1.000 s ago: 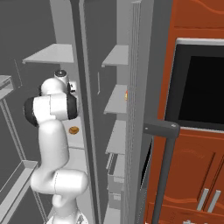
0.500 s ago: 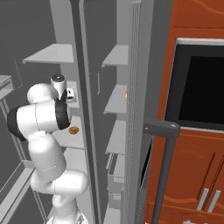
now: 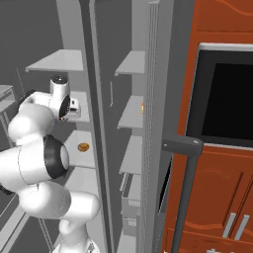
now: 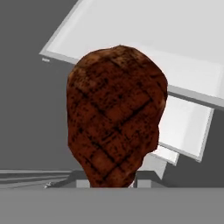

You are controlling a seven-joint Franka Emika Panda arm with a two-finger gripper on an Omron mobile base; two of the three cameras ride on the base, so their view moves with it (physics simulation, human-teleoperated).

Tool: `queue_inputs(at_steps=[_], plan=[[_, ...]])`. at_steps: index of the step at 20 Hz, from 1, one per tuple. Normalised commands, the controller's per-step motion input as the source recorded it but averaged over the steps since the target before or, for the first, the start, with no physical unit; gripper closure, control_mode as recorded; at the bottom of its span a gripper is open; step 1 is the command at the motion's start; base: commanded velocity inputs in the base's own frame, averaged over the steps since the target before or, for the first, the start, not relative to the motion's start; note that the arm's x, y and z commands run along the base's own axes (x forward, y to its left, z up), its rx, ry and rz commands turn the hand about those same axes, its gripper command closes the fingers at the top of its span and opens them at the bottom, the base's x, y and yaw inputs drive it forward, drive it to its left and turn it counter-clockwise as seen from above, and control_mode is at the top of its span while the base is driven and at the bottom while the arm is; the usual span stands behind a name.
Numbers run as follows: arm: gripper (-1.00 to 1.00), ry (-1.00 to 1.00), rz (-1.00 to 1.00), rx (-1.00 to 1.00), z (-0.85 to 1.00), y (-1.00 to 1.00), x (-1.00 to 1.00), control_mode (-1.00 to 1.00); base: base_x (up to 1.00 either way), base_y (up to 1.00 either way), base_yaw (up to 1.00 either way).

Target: There's a steak in the fridge that needs to be moved to the freezer for freezing. Pick up the steak from the fridge, place it on any shelf in the freezer, and close the fridge and freezer doors when done.

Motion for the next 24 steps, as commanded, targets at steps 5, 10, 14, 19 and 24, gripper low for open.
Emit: queue_inputs(at_steps=[5,10,14,19,24], plan=[[1.00,0.14,0.00,-0.02,0.72,-0.37,-0.72,-1.00,0.00,0.00,0.00],[1.00,0.07,0.00,-0.07,0.52,-0.11,-0.87,-1.00,0.00,0.00,0.00],[1.00,-0.06,0.00,-0.10,0.34,-0.03,-1.00,-1.00,0.00,0.00,0.00],[1.00,-0.15,-0.10,-0.05,0.36,-0.23,-0.91,-1.00,0.00,0.00,0.00],[1.00,-0.19,-0.13,0.00,0.46,-0.44,-0.80,-1.00,0.00,0.00,0.00]])
